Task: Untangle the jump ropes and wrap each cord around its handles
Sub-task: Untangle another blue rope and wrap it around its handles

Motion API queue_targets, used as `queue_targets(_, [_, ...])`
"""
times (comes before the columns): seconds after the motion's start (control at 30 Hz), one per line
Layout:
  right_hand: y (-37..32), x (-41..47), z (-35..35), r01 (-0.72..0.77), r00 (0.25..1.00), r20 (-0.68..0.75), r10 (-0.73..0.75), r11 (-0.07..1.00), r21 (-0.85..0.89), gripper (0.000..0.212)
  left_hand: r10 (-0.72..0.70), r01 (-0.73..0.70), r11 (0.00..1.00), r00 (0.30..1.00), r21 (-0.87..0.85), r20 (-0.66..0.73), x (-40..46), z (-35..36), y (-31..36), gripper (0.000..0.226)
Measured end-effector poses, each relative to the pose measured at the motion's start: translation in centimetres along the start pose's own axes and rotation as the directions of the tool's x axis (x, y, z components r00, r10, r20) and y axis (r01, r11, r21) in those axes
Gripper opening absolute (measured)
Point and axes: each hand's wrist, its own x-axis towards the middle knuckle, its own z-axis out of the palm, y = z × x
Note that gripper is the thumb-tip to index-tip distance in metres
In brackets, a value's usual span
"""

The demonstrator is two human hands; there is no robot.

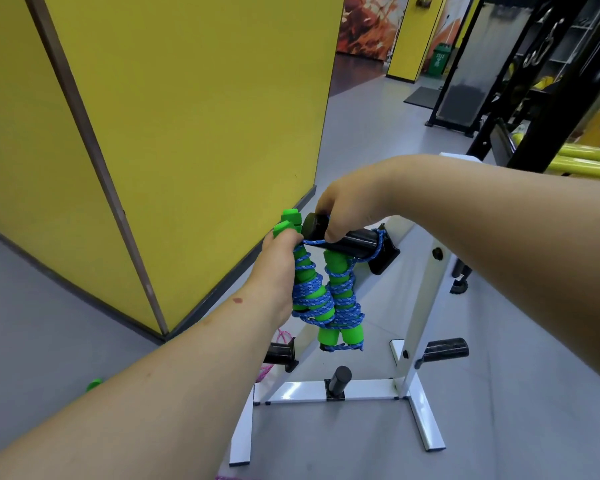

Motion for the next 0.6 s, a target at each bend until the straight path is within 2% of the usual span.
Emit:
queue_targets(0.1, [0.2,0.4,0.1,-0.005,1.0,-0.007,0.005,1.0,0.003,0.037,-0.021,0.021,1.0,1.0,0.017,-0.014,-0.1,0.0,0.3,0.044])
queue_targets(0.2, [0.4,0.7,0.3,0.007,1.0,-0.019,-0.007,1.0,-0.019,0.034,-0.029,0.029,0.995,1.0,0.092,0.003,-0.5,0.0,-0.5,0.043])
queue_targets(0.3, [1.0,0.7,0.7,-0.026,1.0,-0.015,0.025,0.989,-0.147,0.033,-0.04,0.038,0.996,0.999,0.079,0.034,-0.8,0.4,-1.7,0.04])
queue_targets(0.47, [1.5,0.9,1.3,-0.06,0.998,-0.022,0.056,0.955,-0.29,0.033,0.055,-0.061,0.985,0.997,0.16,0.045,-1.2,1.0,-1.6,0.043])
queue_targets(0.6, [1.8,0.5,1.3,-0.054,0.998,-0.024,0.049,0.969,-0.239,0.029,0.087,-0.101,0.961,0.994,0.257,0.063,-2.1,0.6,-0.6,0.056])
